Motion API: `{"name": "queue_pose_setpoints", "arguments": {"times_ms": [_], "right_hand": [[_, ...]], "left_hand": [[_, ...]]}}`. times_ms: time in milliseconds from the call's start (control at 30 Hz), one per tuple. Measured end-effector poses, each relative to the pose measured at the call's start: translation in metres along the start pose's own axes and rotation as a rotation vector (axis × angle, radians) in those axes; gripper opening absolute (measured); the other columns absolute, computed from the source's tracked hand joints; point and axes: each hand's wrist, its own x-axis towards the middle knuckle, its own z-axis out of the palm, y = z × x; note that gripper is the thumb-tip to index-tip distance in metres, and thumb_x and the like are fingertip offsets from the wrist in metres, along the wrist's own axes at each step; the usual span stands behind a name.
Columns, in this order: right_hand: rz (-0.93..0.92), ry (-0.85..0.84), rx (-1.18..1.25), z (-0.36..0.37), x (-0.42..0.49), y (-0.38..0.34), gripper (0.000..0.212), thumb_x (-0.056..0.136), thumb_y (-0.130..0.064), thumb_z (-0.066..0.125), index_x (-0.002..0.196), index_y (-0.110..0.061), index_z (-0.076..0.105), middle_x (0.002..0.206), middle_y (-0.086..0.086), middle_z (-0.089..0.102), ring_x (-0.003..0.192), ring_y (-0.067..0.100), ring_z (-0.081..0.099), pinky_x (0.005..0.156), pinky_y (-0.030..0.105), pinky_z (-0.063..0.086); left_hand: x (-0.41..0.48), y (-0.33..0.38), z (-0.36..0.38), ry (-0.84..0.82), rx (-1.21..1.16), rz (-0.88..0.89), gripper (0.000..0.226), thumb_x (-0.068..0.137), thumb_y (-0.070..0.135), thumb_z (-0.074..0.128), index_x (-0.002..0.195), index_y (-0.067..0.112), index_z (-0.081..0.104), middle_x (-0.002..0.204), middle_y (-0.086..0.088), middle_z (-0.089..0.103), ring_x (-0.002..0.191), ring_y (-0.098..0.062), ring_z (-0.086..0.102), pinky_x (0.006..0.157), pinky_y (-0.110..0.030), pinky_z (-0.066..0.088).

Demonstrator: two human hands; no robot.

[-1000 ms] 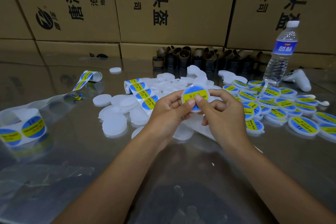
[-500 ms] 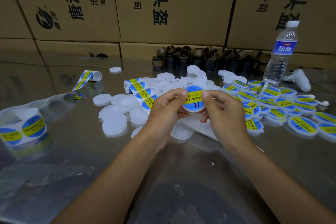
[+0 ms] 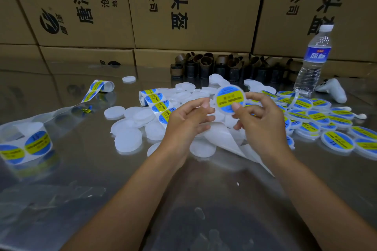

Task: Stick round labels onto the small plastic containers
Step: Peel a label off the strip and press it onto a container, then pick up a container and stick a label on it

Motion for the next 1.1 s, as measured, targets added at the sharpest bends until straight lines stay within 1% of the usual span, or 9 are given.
{"name": "queue_pose_setpoints", "arguments": {"times_ms": [133, 233, 367, 500, 733, 800, 900, 1000, 1100], "right_hand": [[0.052, 0.255, -0.104, -0.024, 0.018, 0.015, 0.016, 0.089, -0.019, 0.062, 0.097, -0.03, 0.054, 0.069, 0.001, 0.064, 0.048, 0.008, 0.061, 0.064, 0.028, 0.048], [0.134, 0.389, -0.246, -0.043, 0.028, 0.026, 0.019, 0.09, -0.019, 0.058, 0.106, -0.028, 0.06, 0.079, 0.009, 0.064, 0.075, 0.03, 0.065, 0.077, 0.04, 0.051], [0.253, 0.483, -0.434, -0.058, 0.032, 0.035, 0.028, 0.09, -0.018, 0.057, 0.118, -0.015, 0.062, 0.092, 0.013, 0.066, 0.087, 0.025, 0.058, 0.082, 0.029, 0.04], [0.328, 0.5, -0.508, -0.062, 0.032, 0.037, 0.032, 0.088, -0.019, 0.062, 0.118, -0.007, 0.06, 0.113, 0.018, 0.064, 0.11, 0.032, 0.055, 0.09, 0.033, 0.039], [0.348, 0.504, -0.584, -0.062, 0.031, 0.032, 0.032, 0.087, -0.022, 0.064, 0.115, -0.007, 0.058, 0.114, 0.017, 0.062, 0.113, 0.032, 0.052, 0.088, 0.035, 0.038], [0.235, 0.502, -0.669, -0.057, 0.028, 0.024, 0.027, 0.087, -0.019, 0.06, 0.113, -0.01, 0.057, 0.11, 0.015, 0.062, 0.108, 0.031, 0.052, 0.082, 0.035, 0.038], [-0.161, 0.424, -0.683, -0.039, 0.016, 0.007, 0.019, 0.084, -0.011, 0.057, 0.103, -0.014, 0.06, 0.097, 0.006, 0.059, 0.091, 0.026, 0.054, 0.068, 0.028, 0.03], [-0.562, 0.093, -0.654, -0.007, -0.009, -0.009, 0.014, 0.08, -0.009, 0.059, 0.093, -0.012, 0.066, 0.084, 0.001, 0.059, 0.078, 0.018, 0.052, 0.065, 0.027, 0.035], [-0.753, -0.291, -0.722, 0.012, -0.028, -0.009, 0.014, 0.075, -0.02, 0.064, 0.087, -0.015, 0.071, 0.077, -0.003, 0.064, 0.079, 0.017, 0.051, 0.064, 0.024, 0.039]], "left_hand": [[0.002, 0.002, -0.005, 0.105, -0.065, -0.001, 0.012, 0.093, 0.016, 0.056, 0.095, 0.02, 0.067, 0.072, 0.007, 0.068, 0.07, -0.009, 0.066, 0.065, -0.02, 0.055], [0.004, 0.003, -0.007, 0.164, -0.079, 0.005, 0.016, 0.094, 0.013, 0.054, 0.089, 0.02, 0.067, 0.062, 0.009, 0.065, 0.06, -0.007, 0.062, 0.058, -0.018, 0.052], [0.005, 0.003, -0.008, 0.189, -0.076, 0.001, 0.018, 0.095, 0.012, 0.053, 0.087, 0.02, 0.067, 0.057, 0.01, 0.063, 0.055, -0.005, 0.061, 0.054, -0.016, 0.05], [0.005, 0.003, -0.008, 0.189, -0.064, -0.002, 0.02, 0.095, 0.011, 0.052, 0.086, 0.021, 0.067, 0.057, 0.009, 0.063, 0.056, -0.006, 0.061, 0.054, -0.017, 0.05], [0.006, 0.001, -0.009, 0.169, -0.045, -0.016, 0.02, 0.096, 0.012, 0.051, 0.087, 0.021, 0.067, 0.058, 0.01, 0.063, 0.057, -0.006, 0.061, 0.055, -0.017, 0.051], [0.006, 0.001, -0.008, 0.164, -0.043, -0.027, 0.019, 0.095, 0.013, 0.051, 0.087, 0.021, 0.067, 0.058, 0.009, 0.063, 0.057, -0.005, 0.061, 0.055, -0.017, 0.051], [0.007, 0.0, -0.009, 0.165, -0.042, -0.039, 0.02, 0.096, 0.013, 0.051, 0.087, 0.021, 0.067, 0.059, 0.009, 0.063, 0.058, -0.006, 0.061, 0.056, -0.017, 0.051], [0.007, 0.0, -0.009, 0.186, -0.051, -0.034, 0.023, 0.095, 0.01, 0.049, 0.086, 0.02, 0.067, 0.058, 0.008, 0.063, 0.056, -0.006, 0.061, 0.054, -0.017, 0.05], [0.008, 0.002, -0.01, 0.243, -0.084, -0.019, 0.024, 0.094, 0.006, 0.048, 0.083, 0.018, 0.066, 0.054, 0.008, 0.06, 0.051, -0.006, 0.059, 0.051, -0.017, 0.049]]}}
